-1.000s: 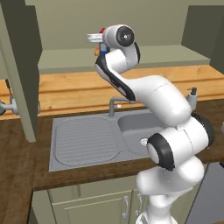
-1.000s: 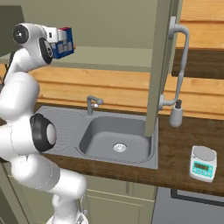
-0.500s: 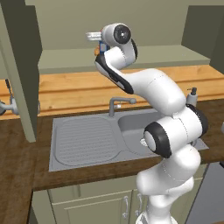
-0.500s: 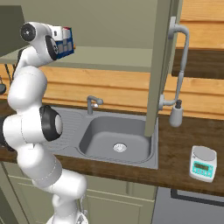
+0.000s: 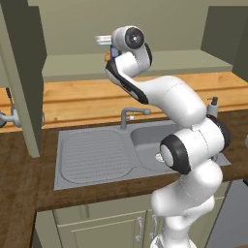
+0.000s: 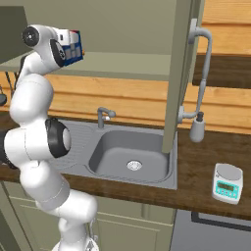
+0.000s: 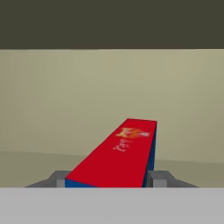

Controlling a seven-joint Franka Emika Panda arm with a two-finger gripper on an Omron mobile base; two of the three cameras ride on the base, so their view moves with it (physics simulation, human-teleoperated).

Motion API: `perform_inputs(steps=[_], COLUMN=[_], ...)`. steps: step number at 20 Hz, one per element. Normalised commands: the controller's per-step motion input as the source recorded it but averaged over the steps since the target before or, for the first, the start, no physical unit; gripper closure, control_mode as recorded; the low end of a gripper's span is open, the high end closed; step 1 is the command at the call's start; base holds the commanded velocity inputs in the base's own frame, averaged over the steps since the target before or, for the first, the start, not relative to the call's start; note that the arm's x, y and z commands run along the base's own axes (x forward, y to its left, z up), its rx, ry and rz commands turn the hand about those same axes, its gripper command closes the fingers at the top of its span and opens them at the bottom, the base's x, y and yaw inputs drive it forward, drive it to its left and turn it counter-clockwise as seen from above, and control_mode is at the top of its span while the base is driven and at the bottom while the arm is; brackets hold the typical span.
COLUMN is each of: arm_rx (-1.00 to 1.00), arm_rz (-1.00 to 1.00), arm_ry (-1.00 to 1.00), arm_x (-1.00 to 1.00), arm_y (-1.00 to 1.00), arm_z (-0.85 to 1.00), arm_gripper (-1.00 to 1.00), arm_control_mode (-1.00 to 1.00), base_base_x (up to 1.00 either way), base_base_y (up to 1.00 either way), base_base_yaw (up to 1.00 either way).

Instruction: Pick the boxed food and place it on the digital scale for weighing, and close the cabinet.

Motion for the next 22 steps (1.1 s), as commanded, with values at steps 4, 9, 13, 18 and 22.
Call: perform_inputs(steps=[4,9,13,18,22], arm_rx=[0.00,0.00,0.00,0.00,0.00], arm_rz=[0.00,0.00,0.00,0.00,0.00], arm_ry=[-0.05,-0.07,-0.10,-0.06,0.00], arm_x=[-0.41,-0.84,-0.99,-1.00,-1.00], arm_y=[0.00,0.00,0.00,0.00,-0.03], arm_z=[0.00,0.00,0.00,0.00,0.00], arm_gripper=[1.00,1.00,1.00,1.00,1.00], arm_control_mode=[-1.00,-1.00,-1.00,-1.00,-1.00], base_base_x=[0.00,0.00,0.00,0.00,0.00], base_base_y=[0.00,0.00,0.00,0.00,0.00], base_base_yaw=[0.00,0.00,0.00,0.00,0.00])
